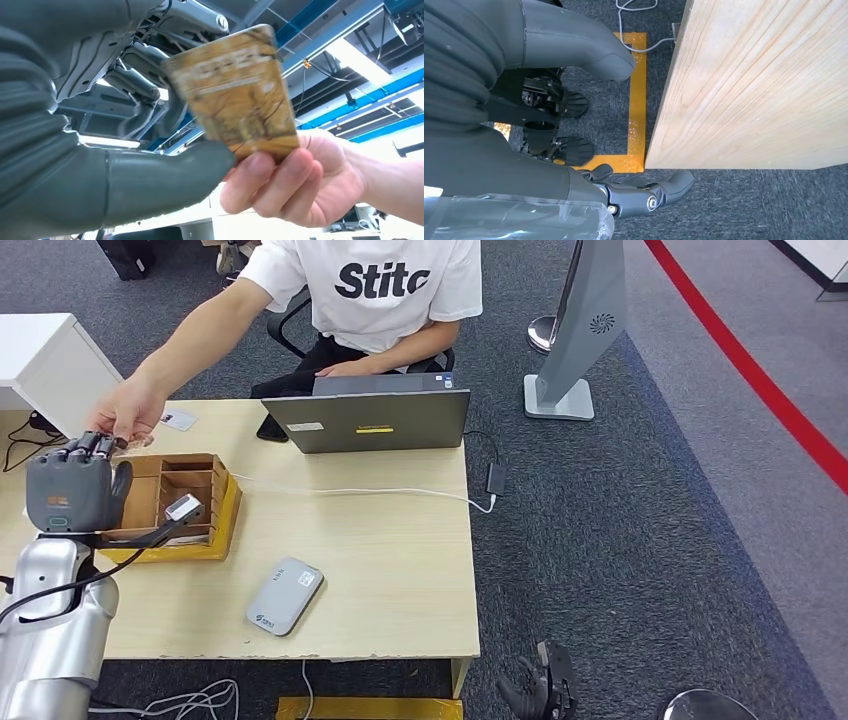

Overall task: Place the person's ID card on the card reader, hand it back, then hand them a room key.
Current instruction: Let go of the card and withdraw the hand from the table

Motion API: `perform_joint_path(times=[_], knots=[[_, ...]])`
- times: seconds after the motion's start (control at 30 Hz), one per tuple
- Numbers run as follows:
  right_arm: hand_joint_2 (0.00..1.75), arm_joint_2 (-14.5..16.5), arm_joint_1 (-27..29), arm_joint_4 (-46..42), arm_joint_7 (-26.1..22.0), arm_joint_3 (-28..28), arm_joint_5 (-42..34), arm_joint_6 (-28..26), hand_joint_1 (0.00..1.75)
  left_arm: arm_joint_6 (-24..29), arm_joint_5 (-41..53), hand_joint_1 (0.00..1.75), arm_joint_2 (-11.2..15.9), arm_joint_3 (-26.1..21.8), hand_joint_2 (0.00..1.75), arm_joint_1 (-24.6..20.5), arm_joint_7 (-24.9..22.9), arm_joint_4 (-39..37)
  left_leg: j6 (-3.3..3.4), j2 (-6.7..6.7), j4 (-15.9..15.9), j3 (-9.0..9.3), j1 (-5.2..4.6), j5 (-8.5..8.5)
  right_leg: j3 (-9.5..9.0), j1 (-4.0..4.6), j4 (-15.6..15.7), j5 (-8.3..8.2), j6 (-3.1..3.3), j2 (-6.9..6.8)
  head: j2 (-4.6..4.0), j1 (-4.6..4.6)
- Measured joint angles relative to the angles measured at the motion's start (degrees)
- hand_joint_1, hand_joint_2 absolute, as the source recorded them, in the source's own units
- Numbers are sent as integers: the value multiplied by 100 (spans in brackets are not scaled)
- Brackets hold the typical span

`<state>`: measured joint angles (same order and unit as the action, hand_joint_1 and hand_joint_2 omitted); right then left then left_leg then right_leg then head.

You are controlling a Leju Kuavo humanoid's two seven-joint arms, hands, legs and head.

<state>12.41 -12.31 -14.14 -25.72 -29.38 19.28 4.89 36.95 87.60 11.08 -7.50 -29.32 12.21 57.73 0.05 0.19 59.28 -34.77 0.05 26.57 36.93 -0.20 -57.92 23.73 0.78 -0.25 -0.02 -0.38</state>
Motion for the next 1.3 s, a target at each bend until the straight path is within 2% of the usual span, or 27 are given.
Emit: perform_joint_path(times=[0.17, 0.27, 0.4, 0.53, 0.67, 0.77, 0.87, 1.0, 1.13, 1.17, 1.2, 1.3], knots=[[175, -1, 3, 0, -1, -1, -12, -17, 0, 201, -214, 0, -54, 0, 175, 113, 49, 167, 0, 0, 0, -1, 0, 0, 0, 0, 0, 0, 0, 0, 0, 0], [175, -3, 19, 0, -37, -7, -74, -21, 0, 256, -625, 0, -169, -14, 175, 341, 298, 486, 1, 0, 0, -1, -2, 2, 0, -2, 1, 0, -1, 0, 0, 0], [175, -35, 97, 0, -130, -43, -171, -9, 0, 271, -1348, 0, -515, -124, 175, 863, 850, 1143, 6, 0, 0, -4, -5, 6, 0, -4, 4, 2, -4, -1, 0, 5], [175, -108, 216, 0, -289, -169, -343, 132, 0, 226, -3167, 0, -1045, -317, 175, 1558, 1725, 1960, 15, 2, 0, -5, -7, 19, -1, -8, 9, 9, -14, 1, 0, 4], [175, -185, 369, -1, -514, -378, -543, 382, 0, -273, -5127, 0, -1569, -509, 175, 2351, 2475, 2722, 25, 0, 0, -7, -10, 31, -2, -10, 12, 22, -30, 0, 0, 2], [175, -238, 480, 0, -662, -572, -732, 606, 0, -882, -6116, 0, -1898, -760, 175, 2817, 2728, 3008, 29, -2, -1, -8, -11, 36, -3, -11, 12, 29, -36, -3, 0, 1], [175, -290, 597, 0, -777, -776, -871, 786, 0, -1182, -6667, 0, -2103, -1051, 175, 3177, 2782, 3065, 29, -2, -1, -8, -12, 39, -3, -12, 12, 32, -35, -2, 0, 0], [175, -332, 724, 0, -870, -989, -935, 894, 0, -1220, -6956, 0, -2191, -1303, 175, 3462, 2783, 2936, 28, -3, -2, -10, -12, 40, -4, -12, 12, 34, -36, -3, 0, 1], [175, -348, 798, 1, -947, -1187, -905, 952, 3, -1448, -7099, 157, -2250, -1610, 175, 3526, 2783, 2480, 28, -3, -3, -10, -12, 39, -5, -12, 12, 35, -37, -4, 0, 1], [175, -351, 817, 2, -965, -1230, -899, 958, 3, -1481, -7177, 157, -2262, -1692, 175, 3534, 2783, 2326, 28, -2, -3, -9, -12, 39, -5, -12, 12, 34, -37, -4, 0, 1], [175, -354, 837, 2, -981, -1270, -896, 964, 22, -1505, -7255, 161, -2267, -1764, 175, 3541, 2783, 2165, 28, -2, -3, -9, -12, 39, -6, -12, 12, 34, -36, -4, 0, 0], [175, -360, 882, 2, -1016, -1333, -1044, 949, 147, -1603, -7431, 175, -2255, -1952, 175, 3548, 2783, 1691, 29, -3, -3, -9, -12, 39, -6, -13, 12, 34, -36, -5, 0, 0]])
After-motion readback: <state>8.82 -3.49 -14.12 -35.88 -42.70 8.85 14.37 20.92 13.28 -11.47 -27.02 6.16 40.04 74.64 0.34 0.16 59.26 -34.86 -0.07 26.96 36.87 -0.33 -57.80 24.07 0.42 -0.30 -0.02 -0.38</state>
